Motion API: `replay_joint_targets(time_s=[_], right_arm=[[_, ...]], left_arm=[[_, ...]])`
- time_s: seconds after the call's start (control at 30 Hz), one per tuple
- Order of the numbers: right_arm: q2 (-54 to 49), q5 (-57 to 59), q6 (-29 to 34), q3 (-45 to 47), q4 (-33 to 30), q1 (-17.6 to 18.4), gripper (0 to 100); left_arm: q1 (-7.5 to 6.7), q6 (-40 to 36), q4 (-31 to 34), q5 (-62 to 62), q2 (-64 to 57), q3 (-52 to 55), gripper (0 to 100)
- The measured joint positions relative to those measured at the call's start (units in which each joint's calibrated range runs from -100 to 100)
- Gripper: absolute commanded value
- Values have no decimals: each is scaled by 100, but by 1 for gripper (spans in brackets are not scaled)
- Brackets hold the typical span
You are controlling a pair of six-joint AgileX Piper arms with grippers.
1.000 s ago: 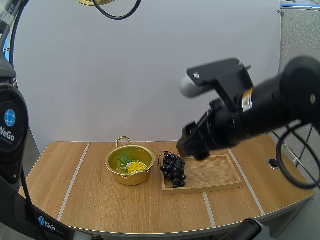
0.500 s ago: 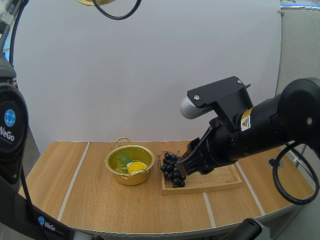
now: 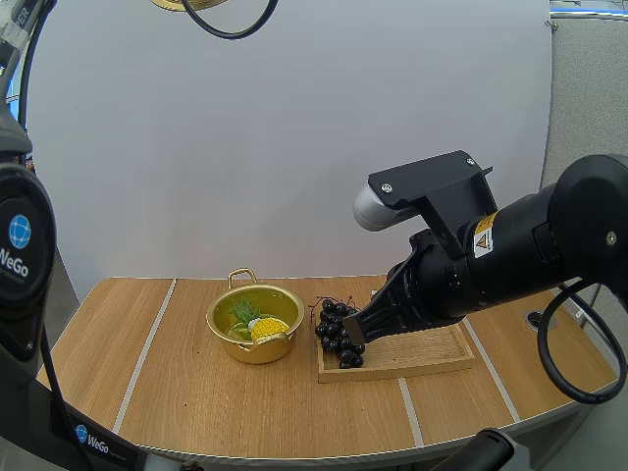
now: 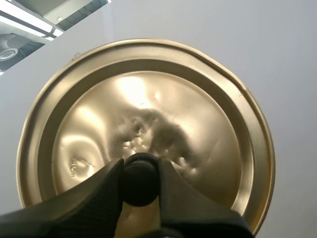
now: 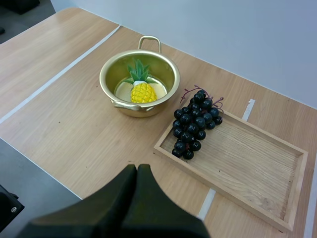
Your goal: Open the pot, put the pineapple inside, and close it
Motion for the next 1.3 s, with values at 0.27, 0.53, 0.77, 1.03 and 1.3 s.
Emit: replay_joint_targets(time_s=[0.27,0.53,0.77,1.03,1.3], right_arm=[[0,0,0,0,23,0,0],[0,0,0,0,23,0,0],[0,0,0,0,23,0,0],[0,0,0,0,23,0,0],[0,0,0,0,23,0,0]], left_arm=[[0,0,0,0,0,0,0],[0,0,0,0,0,0,0],[0,0,0,101,0,0,0],[0,299,0,1693,0,0,0],[0,313,-204,1722,0,0,0]])
